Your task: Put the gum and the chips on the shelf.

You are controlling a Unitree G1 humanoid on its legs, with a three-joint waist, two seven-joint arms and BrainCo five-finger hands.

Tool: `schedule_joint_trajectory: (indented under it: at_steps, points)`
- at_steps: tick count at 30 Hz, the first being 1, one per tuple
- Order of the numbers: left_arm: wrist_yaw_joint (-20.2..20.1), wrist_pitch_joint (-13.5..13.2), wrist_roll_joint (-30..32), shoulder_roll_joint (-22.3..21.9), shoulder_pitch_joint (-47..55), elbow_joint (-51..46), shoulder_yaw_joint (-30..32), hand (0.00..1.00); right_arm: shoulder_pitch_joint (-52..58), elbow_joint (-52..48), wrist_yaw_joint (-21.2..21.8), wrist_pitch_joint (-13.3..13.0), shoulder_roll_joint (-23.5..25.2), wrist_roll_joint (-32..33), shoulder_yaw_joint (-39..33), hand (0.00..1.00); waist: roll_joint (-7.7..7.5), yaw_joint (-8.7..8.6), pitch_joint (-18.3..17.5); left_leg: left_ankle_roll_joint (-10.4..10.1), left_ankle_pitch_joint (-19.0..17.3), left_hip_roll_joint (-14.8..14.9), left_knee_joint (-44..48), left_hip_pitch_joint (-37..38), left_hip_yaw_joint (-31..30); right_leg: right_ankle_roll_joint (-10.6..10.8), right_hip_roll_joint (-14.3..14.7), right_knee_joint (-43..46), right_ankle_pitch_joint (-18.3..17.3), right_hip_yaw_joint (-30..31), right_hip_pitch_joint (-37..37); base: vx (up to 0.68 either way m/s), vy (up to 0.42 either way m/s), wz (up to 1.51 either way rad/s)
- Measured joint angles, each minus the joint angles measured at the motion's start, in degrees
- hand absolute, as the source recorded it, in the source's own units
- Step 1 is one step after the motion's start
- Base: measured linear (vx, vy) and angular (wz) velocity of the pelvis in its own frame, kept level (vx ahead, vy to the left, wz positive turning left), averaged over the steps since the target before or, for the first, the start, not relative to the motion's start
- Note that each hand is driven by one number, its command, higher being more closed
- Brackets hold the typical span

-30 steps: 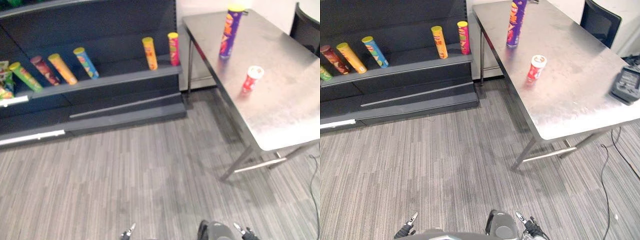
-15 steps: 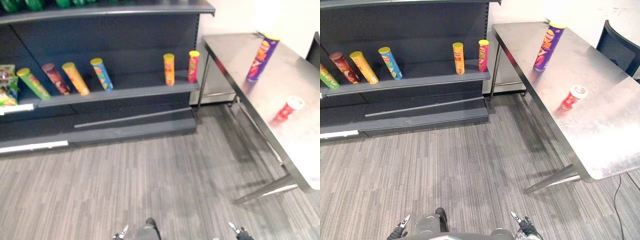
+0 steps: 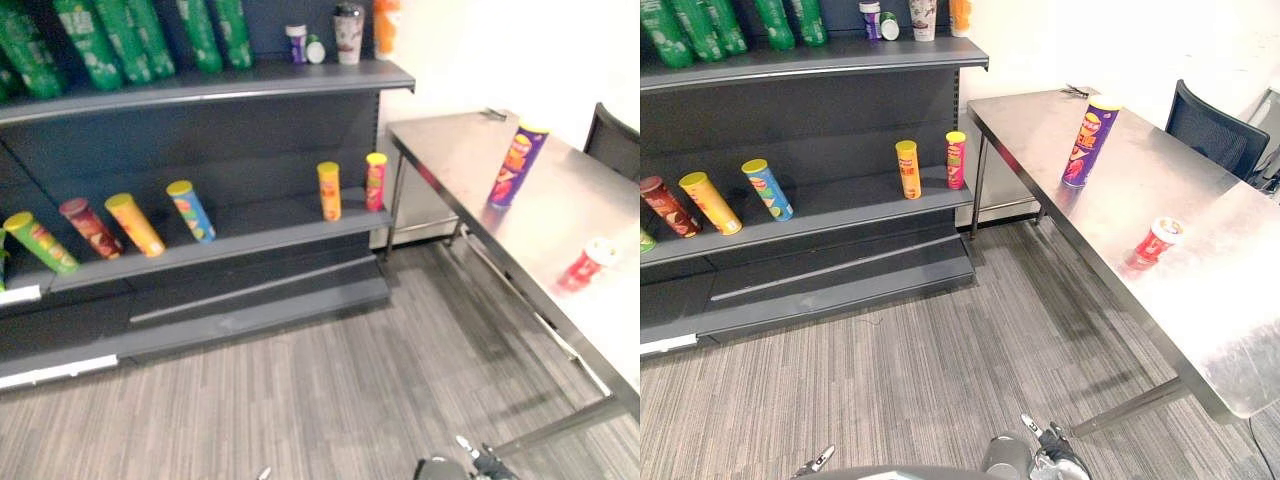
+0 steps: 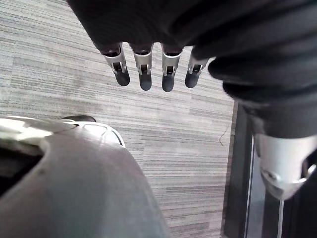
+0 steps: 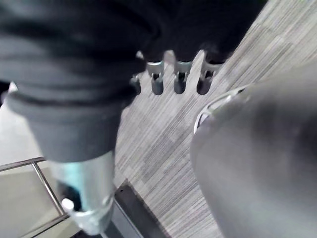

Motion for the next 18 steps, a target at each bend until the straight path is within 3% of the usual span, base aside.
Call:
schedule_joint_trajectory:
  at_steps: [2,4,7,9,12,14,15,16,17,18]
  points:
    - [-0.1,0.4,0.1,-1.6,-0.1,0.7,1.5,0.0,-0.9,0.1,0.1,-0.1,-0.8,0.0,0.0,0.0,2.48,-0.04,0.3,-1.2,0.9,1.7,-2.6,1.1,0.3,-0.5,2.8,-5.3,-0.1,-2.1,2.1,0.16,-0.038,-0.51]
    - [-0.2,0.5,0.1,-3.1,-1.7,1.0,2.6,0.0,-2.6,0.0,0.3,-0.3,-1.9,0.1,-0.1,0.0,4.38,-0.37,2.4,-1.9,1.4,1.9,-4.2,1.2,2.4,-0.5,3.2,-6.7,-0.1,-7.7,1.6,0.13,-0.068,-0.49]
    - [-0.4,0.6,1.8,-3.3,-1.8,1.0,3.8,0.0,-2.8,0.4,0.3,-0.1,-2.4,0.0,0.5,0.0,4.1,-0.31,2.9,-1.9,1.4,1.9,-5.0,1.9,4.2,-1.5,1.1,-5.8,-0.6,-18.2,2.0,0.06,-0.06,-0.47]
    - [-1.0,1.4,1.9,-2.6,-2.1,0.8,4.6,0.0,-2.5,0.4,0.4,0.2,-2.2,-0.1,0.4,0.0,2.9,-0.45,3.7,-2.0,1.3,1.2,-6.1,3.0,5.1,-3.4,1.1,-6.5,-1.8,-18.9,2.8,0.03,-0.039,-0.24]
    - [-1.3,1.7,1.9,-2.4,-2.6,0.0,4.6,0.0,-1.7,0.4,0.6,0.3,-2.2,0.0,0.3,0.0,2.59,-0.2,3.6,-3.1,0.6,1.3,-6.5,3.2,6.9,-4.3,2.4,-9.3,-2.6,-19.7,3.0,0.03,0.0,-0.21]
    - [-1.2,1.8,1.9,-2.2,-2.5,-0.1,4.5,0.0,-1.2,0.2,0.8,0.4,-2.1,0.1,0.3,0.0,2.28,-0.41,3.4,-4.0,-1.3,1.4,-4.2,3.4,9.1,-4.9,2.3,-9.3,-4.9,-19.7,3.0,0.06,0.01,-0.47]
    - [-1.2,1.9,1.9,-2.4,-2.4,-0.1,4.5,0.0,-0.4,-0.5,0.8,0.3,-2.2,0.8,0.1,0.0,2.79,-0.63,3.1,-5.6,-3.6,3.1,0.1,2.9,10.9,-4.9,2.9,-8.8,-6.3,-19.4,3.2,0.12,-0.005,-0.63]
    - [-1.3,2.0,1.8,-1.8,-2.9,0.1,4.4,0.0,0.4,-0.4,0.9,0.3,-2.0,1.8,0.3,0.0,2.11,-0.51,2.8,-6.6,-5.1,5.2,9.8,0.5,12.1,-4.9,3.4,-8.9,-6.6,-17.8,3.1,0.14,-0.026,-0.68]
    - [-1.3,2.0,1.8,-1.4,-3.3,0.0,4.4,0.0,0.5,0.2,1.0,0.4,-2.0,1.9,0.5,0.0,1.72,-0.46,2.8,-6.6,-4.9,7.2,16.6,-1.5,12.3,-4.9,3.9,-9.2,-6.7,-16.7,3.2,0.13,-0.068,-0.73]
    - [-1.3,2.1,1.8,-1.2,-3.7,-0.2,4.3,0.0,0.9,0.6,1.0,0.4,-2.3,2.1,0.4,0.0,1.69,-0.48,2.8,-5.0,-3.6,10.6,26.9,-4.5,11.8,-4.8,5.4,-10.6,-6.5,-15.0,3.9,0.18,-0.148,-1.01]
